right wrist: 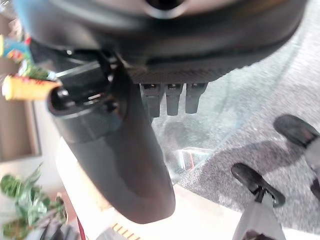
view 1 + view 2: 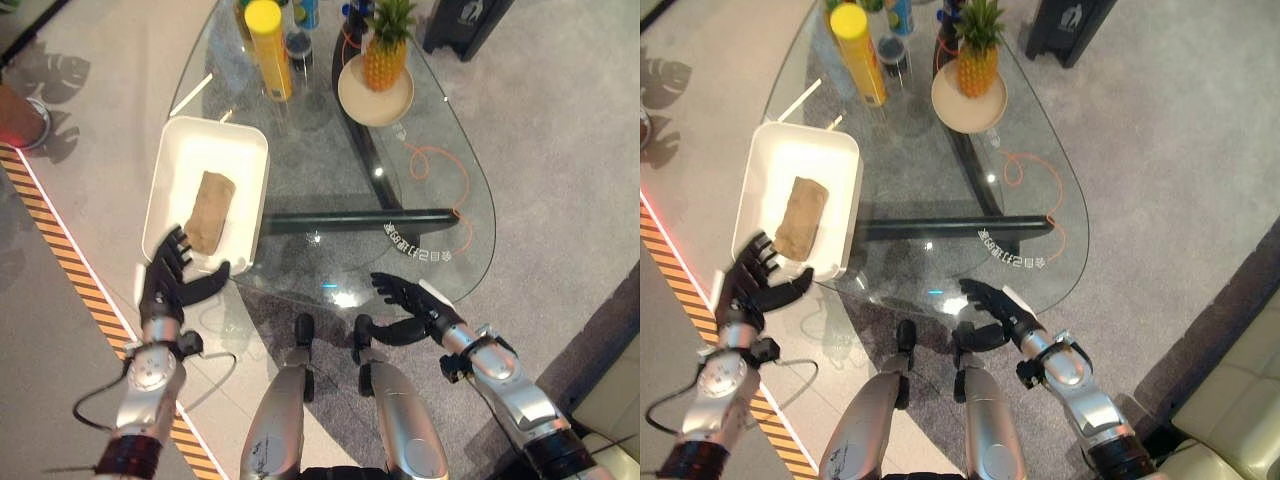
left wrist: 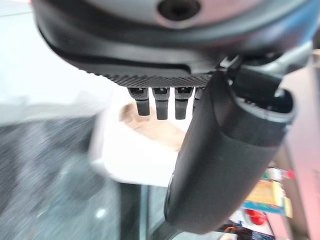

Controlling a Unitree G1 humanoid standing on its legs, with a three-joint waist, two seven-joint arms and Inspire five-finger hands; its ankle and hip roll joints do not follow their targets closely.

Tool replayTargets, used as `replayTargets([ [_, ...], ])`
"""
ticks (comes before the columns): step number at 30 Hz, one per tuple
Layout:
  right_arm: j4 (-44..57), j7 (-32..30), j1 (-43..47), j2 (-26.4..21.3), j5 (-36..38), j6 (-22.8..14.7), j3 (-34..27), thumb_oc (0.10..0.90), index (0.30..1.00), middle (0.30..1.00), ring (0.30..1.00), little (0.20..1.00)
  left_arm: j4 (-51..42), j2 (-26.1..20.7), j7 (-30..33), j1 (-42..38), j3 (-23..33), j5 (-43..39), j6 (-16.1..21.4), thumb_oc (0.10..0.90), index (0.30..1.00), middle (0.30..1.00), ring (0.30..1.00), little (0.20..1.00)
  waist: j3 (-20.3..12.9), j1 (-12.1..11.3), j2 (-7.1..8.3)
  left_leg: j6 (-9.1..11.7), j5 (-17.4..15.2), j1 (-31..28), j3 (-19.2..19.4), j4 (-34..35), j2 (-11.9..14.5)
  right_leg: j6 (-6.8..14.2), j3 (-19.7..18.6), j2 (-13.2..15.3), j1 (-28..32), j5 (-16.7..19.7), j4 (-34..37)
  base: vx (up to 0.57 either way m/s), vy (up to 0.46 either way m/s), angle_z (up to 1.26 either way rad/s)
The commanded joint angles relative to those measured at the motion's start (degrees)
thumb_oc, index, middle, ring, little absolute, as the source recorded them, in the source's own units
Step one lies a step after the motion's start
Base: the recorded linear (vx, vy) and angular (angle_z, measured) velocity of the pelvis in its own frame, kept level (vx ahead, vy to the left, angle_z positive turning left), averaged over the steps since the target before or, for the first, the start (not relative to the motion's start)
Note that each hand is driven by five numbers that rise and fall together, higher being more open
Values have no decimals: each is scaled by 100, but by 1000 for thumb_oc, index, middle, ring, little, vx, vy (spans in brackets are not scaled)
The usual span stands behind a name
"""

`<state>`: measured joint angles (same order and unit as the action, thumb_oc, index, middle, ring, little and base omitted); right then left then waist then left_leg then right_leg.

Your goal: Wipe the table with a cloth and put it in the basket.

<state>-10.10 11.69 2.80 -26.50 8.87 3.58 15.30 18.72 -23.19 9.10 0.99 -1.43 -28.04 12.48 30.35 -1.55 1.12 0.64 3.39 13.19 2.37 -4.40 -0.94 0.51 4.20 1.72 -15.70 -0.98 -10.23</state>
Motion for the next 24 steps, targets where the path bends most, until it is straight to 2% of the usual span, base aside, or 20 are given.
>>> replayTargets([
  [1,-112,58,-428,158,96,-456,-114,800,900,900,900,900,123,-28,-352,368,14,-193,168,800,900,900,900,900,-1093,-83,56,-43,-228,-72,-384,-125,-366,184,188,30,451,-57,270,123,-198,17],
  [2,-527,29,-504,313,385,-391,-99,800,900,900,900,900,458,128,-475,505,-86,-134,31,800,900,900,900,900,-1300,-102,68,-34,-239,-317,-410,-10,-350,169,236,31,751,-47,430,122,-165,9],
  [3,-571,37,-514,332,424,-365,-99,800,900,900,900,900,504,145,-505,519,-100,-118,15,800,900,900,900,900,-1325,-103,69,-33,-241,-351,-413,5,-349,166,243,32,789,-45,452,113,-144,5],
  [5,-1179,-45,-633,562,444,-271,-90,800,900,900,900,900,1107,386,-573,674,-286,74,-71,800,900,900,900,900,-1634,-108,80,-15,-263,-654,-422,119,-292,135,275,26,1134,-23,613,126,-132,9],
  [7,-1405,-79,-661,653,490,-138,-20,800,900,900,900,900,1361,497,-524,690,-365,76,-276,800,900,900,900,900,-1767,-107,84,-10,-278,-782,-430,171,-273,129,292,20,1269,-15,682,116,-96,13],
  [8,-1850,-94,-630,782,545,-86,13,800,900,900,900,900,1847,623,-433,681,-485,152,-209,800,900,900,900,900,-1903,-99,93,1,-285,-922,-433,218,-242,124,288,12,1410,1,753,102,-90,10],
  [11,-2839,-43,-503,968,833,40,49,800,900,900,900,900,2758,822,-313,555,-617,243,-340,800,900,900,900,900,-2114,-60,85,32,-316,-1183,-379,300,-164,99,267,-10,1675,3,892,61,-73,5],
  [16,-4352,-73,-324,1234,963,18,4,800,900,900,900,900,4071,1079,-466,317,-714,75,-456,800,900,900,900,900,-2288,9,51,54,-374,-1464,-280,383,-85,89,238,-15,1948,-5,1031,17,-32,-1],
  [19,-4982,-159,-262,1342,888,56,-72,800,900,900,900,900,4568,1176,-831,227,-697,8,-372,800,900,900,900,900,-2384,50,37,55,-407,-1577,-232,432,-59,76,199,-36,2036,-28,1067,33,-13,-7],
  [21,-5487,-112,-223,1397,877,-148,-154,800,900,900,900,900,4817,1233,-1020,174,-756,21,-249,800,900,900,900,900,-2438,73,13,50,-438,-1648,-194,450,-34,69,164,-49,2084,-47,1075,47,-4,-8],
  [24,-5771,-228,-228,1466,988,-100,-271,800,900,900,900,900,5015,1249,-1134,122,-788,-15,-286,800,900,900,900,900,-2485,119,-17,36,-470,-1715,-159,464,-12,66,104,-69,2118,-76,1061,37,4,-4],
])
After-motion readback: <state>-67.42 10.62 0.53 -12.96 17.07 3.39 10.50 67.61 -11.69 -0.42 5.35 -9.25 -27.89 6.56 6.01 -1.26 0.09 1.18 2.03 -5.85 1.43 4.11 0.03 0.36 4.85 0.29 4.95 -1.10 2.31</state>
